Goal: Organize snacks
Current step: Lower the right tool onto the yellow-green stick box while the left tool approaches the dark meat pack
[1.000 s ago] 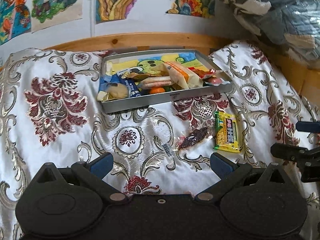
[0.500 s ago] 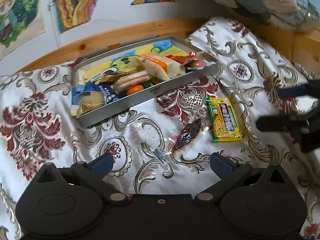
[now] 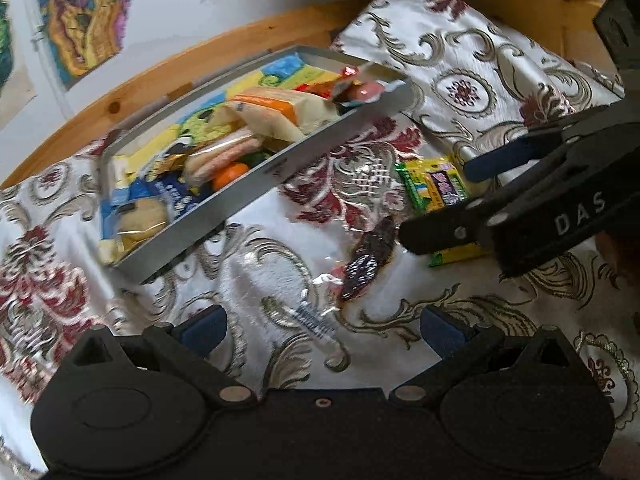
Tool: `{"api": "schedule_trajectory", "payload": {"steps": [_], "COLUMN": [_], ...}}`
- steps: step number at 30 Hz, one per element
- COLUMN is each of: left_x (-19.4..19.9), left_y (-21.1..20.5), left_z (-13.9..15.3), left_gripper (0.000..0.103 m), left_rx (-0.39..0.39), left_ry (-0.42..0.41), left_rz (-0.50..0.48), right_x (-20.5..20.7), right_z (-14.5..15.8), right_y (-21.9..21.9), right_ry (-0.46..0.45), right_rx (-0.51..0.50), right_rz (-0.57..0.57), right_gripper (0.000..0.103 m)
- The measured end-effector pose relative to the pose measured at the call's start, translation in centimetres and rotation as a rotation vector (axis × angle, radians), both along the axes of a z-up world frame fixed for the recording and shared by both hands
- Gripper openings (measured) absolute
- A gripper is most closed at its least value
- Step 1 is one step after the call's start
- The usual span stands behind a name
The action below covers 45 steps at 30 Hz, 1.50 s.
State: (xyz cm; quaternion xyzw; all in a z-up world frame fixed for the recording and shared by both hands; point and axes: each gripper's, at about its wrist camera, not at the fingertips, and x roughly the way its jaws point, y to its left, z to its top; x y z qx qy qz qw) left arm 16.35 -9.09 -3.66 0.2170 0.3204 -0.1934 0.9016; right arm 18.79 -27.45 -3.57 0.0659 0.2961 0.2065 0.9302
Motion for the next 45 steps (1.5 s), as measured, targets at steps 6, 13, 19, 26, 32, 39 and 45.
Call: {"api": "schedule_trajectory", "payload": {"steps": [6, 13, 19, 26, 32, 39, 45], "left_x": [1.8, 3.2, 3.7, 4.1, 5.6, 6.1, 6.0], "left_y": [-2.3, -3.6, -3.4, -3.5, -3.6, -4.9, -4.0], "left_z": [-1.4, -2.6, -3.3, -3.3, -3.4, -3.4, -2.9], "left_gripper": [0.102, 0.098, 0.091, 0.079, 0.07, 0.056, 0.053], "left_rx": [0.049, 0.108, 0.102, 0.094, 0.071, 0.058, -0.015], "left_ry": [-0.003, -0.05, -0.032, -0.038, -0.001, 0.044, 0.109], "left_rz": [-0.089, -0.215, -0.264, -0.335, -0.322, -0.277, -0.135], "right_x": [1.3, 2.3, 3.2, 4.2, 4.8, 4.6, 4.4], "right_z": [-1.8, -2.5, -2.6, -1.7, -1.7, -2.0, -2.0], "right_y": [-1.5, -1.6, 0.0, -1.7, -3.4, -3.0, -2.0], "right_ry": [0.103, 0.108, 0.081, 0.154, 0.186, 0.165, 0.159], "right_rx": [-0.032, -0.012, -0.189, -0.197, -0.111, -0.12, -0.161], "right_rz": [-0.122, -0.124, -0.167, -0.086, -0.076, -0.108, -0.128], "right_gripper": [0.102, 0.103, 0.074, 0.066, 0.064, 0.063, 0.061]}}
